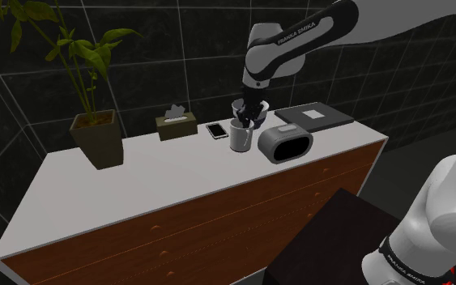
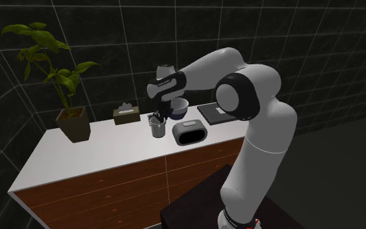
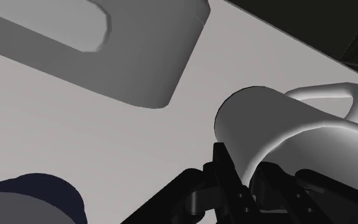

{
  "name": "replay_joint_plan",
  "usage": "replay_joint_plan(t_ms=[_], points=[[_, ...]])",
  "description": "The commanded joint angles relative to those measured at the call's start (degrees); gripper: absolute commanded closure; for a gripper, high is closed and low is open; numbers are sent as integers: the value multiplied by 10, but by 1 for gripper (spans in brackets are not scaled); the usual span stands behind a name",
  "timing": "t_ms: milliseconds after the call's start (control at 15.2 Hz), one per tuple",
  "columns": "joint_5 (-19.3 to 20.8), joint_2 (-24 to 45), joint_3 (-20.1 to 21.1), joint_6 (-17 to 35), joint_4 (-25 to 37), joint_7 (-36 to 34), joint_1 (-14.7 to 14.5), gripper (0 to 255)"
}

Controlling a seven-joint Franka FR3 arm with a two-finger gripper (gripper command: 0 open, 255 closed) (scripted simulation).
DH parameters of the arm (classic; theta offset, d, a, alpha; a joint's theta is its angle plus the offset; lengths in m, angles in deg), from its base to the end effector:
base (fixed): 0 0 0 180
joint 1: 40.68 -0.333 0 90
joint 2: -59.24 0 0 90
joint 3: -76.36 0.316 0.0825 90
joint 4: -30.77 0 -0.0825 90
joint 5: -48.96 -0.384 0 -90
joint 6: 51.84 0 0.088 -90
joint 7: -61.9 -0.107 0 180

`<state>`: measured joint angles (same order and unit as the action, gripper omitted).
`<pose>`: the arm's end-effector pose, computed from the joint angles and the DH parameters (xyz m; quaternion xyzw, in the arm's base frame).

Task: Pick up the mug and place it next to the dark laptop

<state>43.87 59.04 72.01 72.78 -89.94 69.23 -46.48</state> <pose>0.5494 0.0173 0.4251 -0.9973 -0.0526 -0.0377 0.0357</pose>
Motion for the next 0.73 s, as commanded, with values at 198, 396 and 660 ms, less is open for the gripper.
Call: replay_joint_plan(t_ms=[198,396,660], points=[[3,-13,0,-38,26,-4,0,255],[5,-19,0,-61,42,-6,0,255],[7,-26,0,-91,65,-9,1,255]])
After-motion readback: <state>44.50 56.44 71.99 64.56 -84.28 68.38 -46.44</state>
